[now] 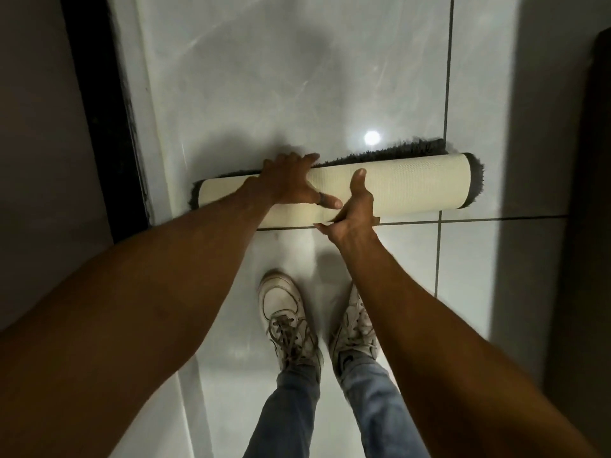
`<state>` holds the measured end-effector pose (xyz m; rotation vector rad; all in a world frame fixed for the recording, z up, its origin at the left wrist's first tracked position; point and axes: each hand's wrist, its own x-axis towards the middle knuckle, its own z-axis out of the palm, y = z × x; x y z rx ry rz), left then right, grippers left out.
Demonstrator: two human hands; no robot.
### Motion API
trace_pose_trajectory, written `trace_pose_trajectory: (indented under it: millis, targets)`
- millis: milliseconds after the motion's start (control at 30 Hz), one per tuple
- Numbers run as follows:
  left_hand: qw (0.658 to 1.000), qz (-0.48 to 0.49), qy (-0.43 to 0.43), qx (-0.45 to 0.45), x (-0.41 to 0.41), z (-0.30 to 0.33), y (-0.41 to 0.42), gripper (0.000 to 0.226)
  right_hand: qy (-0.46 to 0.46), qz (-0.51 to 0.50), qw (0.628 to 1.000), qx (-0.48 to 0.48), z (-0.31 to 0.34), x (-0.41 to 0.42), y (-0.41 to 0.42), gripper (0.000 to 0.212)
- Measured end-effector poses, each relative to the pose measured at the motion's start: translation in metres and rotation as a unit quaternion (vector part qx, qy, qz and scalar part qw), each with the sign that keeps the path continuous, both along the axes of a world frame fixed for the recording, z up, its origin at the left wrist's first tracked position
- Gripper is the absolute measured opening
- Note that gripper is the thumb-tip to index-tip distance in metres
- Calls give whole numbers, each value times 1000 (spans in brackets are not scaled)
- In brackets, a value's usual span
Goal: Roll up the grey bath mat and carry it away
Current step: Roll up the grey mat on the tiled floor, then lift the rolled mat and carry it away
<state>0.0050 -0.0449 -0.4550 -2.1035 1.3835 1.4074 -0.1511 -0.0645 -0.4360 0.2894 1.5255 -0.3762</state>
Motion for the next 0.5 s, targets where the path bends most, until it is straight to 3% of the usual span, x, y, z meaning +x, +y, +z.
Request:
trace_pose_trajectory:
  millis: [67,133,233,300,400,433,500]
  targets:
    - [998,11,45,34,6,0,-8,131,-7,-22,1000,7,-23,-12,5,138]
    - [992,45,104,59,3,11,-12,122,6,15,1000,0,-2,-20,2,136]
    - [977,103,169,74,-11,50,2,107,58,51,997,-25,66,-20,-2,94]
    - [972,135,188,36,-16,84,17,107,92,111,988,-48,102,-24,-2,79]
    - [952,227,207,6,-7,142,36,111,59,211,971,-99,162,-10,-9,53]
    - [945,252,210,-6,-3,160,39,112,54,233,964,-112,183,0,-13,51]
    - [934,291,203,-40,15,200,28,112,62,246,955,-152,221,23,-30,72]
